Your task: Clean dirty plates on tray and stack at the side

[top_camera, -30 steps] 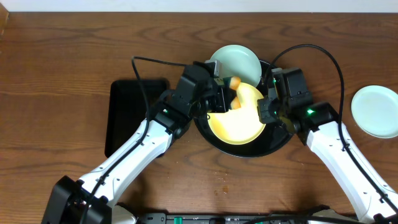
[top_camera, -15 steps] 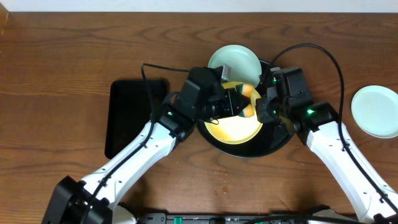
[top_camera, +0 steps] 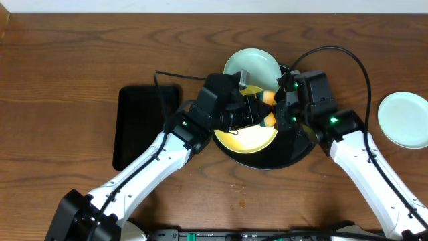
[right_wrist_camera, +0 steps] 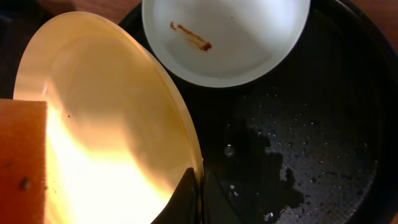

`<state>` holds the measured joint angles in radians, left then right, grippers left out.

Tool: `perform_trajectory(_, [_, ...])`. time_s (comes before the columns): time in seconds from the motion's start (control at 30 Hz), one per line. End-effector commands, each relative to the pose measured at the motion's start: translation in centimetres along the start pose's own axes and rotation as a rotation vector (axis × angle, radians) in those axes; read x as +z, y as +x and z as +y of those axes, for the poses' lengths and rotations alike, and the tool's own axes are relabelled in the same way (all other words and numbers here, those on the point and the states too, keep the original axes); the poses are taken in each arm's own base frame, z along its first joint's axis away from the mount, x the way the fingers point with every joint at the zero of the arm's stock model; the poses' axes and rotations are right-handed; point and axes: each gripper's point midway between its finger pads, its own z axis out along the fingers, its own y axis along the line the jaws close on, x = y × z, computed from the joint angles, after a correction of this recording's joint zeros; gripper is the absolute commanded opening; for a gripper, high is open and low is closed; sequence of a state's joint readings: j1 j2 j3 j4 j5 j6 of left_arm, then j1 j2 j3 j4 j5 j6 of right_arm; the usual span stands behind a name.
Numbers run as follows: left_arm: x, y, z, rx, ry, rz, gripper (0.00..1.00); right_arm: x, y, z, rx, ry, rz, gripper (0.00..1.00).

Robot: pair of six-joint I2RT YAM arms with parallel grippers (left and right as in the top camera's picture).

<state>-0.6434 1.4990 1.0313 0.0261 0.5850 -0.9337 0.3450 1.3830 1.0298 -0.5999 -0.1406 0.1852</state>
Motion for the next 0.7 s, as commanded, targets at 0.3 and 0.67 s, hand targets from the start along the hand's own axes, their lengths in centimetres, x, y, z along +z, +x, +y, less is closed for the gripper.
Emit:
perform_trajectory(0.3, [-1.3, -3.5, -0.9, 0.085, 0.042, -0.096, 0.07, -0.3, -0.1, 2.0, 0.012, -0.104, -0.006, 0.01])
perform_trajectory(0.67, [-4.3, -9.1, 2.0, 0.129, -0.027, -0.262, 0.07, -0.3, 0.1, 1.7, -0.001, -0.098, 0.004, 0.01])
